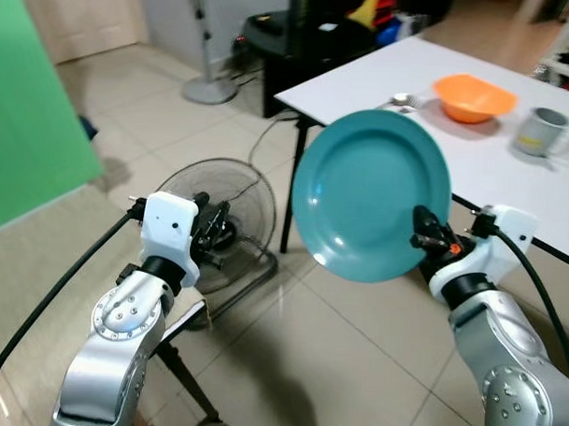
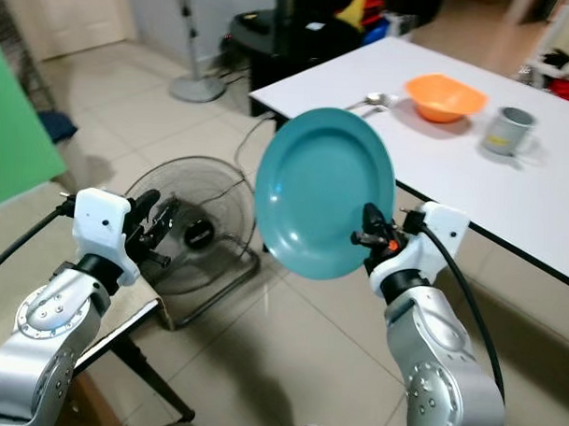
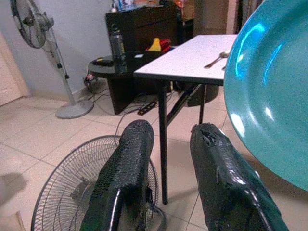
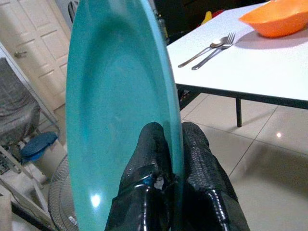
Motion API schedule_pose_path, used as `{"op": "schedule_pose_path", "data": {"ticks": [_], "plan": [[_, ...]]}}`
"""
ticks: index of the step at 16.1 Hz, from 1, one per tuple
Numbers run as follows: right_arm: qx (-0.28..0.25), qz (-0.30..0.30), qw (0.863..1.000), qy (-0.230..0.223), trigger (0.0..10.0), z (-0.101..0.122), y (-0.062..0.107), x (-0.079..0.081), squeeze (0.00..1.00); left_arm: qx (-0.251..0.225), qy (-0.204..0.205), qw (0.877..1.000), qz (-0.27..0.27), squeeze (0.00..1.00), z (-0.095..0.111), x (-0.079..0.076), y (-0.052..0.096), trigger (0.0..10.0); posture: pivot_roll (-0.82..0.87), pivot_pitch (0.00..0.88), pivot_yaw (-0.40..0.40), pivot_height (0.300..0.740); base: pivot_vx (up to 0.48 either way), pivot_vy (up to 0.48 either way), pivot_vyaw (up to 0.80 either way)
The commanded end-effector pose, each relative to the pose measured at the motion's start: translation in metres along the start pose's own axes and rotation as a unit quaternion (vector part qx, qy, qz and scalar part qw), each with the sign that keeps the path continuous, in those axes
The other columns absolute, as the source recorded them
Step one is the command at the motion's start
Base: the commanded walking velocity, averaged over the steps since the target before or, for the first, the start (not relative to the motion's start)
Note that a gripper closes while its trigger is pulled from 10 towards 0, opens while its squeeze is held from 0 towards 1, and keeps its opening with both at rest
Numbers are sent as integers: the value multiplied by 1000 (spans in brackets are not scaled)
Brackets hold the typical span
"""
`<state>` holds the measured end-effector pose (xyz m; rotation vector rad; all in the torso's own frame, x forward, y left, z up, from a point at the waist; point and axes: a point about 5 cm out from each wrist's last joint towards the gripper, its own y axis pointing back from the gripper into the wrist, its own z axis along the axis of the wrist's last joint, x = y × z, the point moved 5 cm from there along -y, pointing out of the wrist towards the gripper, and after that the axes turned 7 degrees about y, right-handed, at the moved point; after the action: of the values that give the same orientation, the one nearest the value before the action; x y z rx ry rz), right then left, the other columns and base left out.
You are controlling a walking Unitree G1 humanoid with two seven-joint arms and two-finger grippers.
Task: Setting the table
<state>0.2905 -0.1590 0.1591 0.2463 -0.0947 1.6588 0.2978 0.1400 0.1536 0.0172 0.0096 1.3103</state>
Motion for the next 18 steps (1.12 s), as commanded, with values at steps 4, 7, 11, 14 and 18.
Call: {"op": "schedule_pose_path", "data": {"ticks": [4, 7, 11, 14, 18], "plan": [[-25, 22, 999, 6, 10000, 12, -5, 10, 0, 0, 0, 1000, 6, 0, 1, 5, 1, 10000, 134, 0, -3, 727, 262, 0, 0], [-17, 26, 999, 7, 10000, 10, -7, 12, 0, 0, 2, 1000, 6, 0, 1, 6, 2, 10000, 133, 0, -5, 727, 266, 0, -508], [-10, 30, 999, 2, 10000, 8, -8, 12, 0, 1, 3, 1000, 5, 0, 0, 6, 1, 10000, 133, 0, -6, 727, 273, 0, -800], [-7, 36, 999, -14, 10000, 8, -10, 14, 0, 2, 2, 1000, 4, 0, 0, 7, 1, 10000, 134, 0, -7, 727, 275, 0, -800], [0, 50, 998, -43, 10000, 9, -15, 16, 0, 3, 6, 1000, 7, 0, -1, 8, 2, 10000, 133, 0, -7, 727, 288, 0, -200]]}}
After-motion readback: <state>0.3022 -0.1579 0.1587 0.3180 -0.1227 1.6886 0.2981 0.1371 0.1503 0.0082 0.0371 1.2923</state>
